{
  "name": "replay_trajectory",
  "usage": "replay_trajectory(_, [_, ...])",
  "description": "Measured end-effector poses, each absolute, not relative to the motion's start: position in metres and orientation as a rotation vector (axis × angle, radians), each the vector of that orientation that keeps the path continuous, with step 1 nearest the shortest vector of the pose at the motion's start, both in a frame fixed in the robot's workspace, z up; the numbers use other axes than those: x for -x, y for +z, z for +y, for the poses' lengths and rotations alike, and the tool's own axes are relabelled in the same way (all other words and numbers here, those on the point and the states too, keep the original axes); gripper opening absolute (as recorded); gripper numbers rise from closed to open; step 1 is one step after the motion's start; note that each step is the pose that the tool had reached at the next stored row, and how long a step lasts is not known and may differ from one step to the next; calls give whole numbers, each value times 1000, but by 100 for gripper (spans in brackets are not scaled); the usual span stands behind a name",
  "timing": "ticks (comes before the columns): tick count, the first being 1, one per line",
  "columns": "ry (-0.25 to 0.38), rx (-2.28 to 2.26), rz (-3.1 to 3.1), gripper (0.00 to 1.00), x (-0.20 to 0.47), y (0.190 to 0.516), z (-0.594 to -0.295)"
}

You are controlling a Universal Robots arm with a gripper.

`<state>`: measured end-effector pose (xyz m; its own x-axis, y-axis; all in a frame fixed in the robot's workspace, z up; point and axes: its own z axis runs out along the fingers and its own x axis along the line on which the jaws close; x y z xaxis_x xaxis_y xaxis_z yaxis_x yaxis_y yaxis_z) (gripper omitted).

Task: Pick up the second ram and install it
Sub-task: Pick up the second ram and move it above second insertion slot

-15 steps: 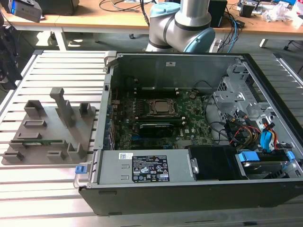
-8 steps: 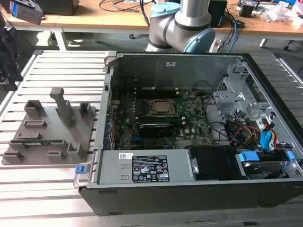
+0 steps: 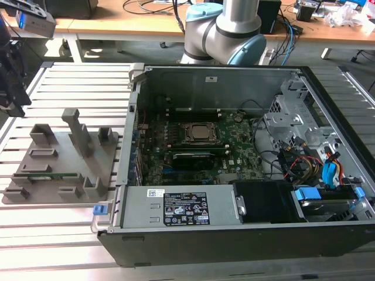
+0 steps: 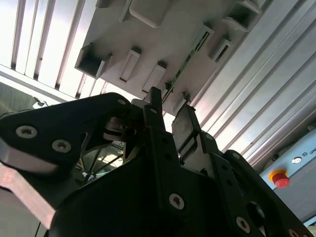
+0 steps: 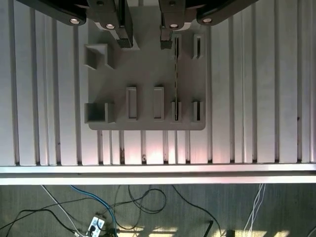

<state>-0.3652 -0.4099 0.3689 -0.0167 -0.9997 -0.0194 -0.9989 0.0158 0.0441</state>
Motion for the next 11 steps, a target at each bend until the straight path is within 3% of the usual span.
replay_trajectory(11, [-70,-2191,-2227,36,365,361,-410])
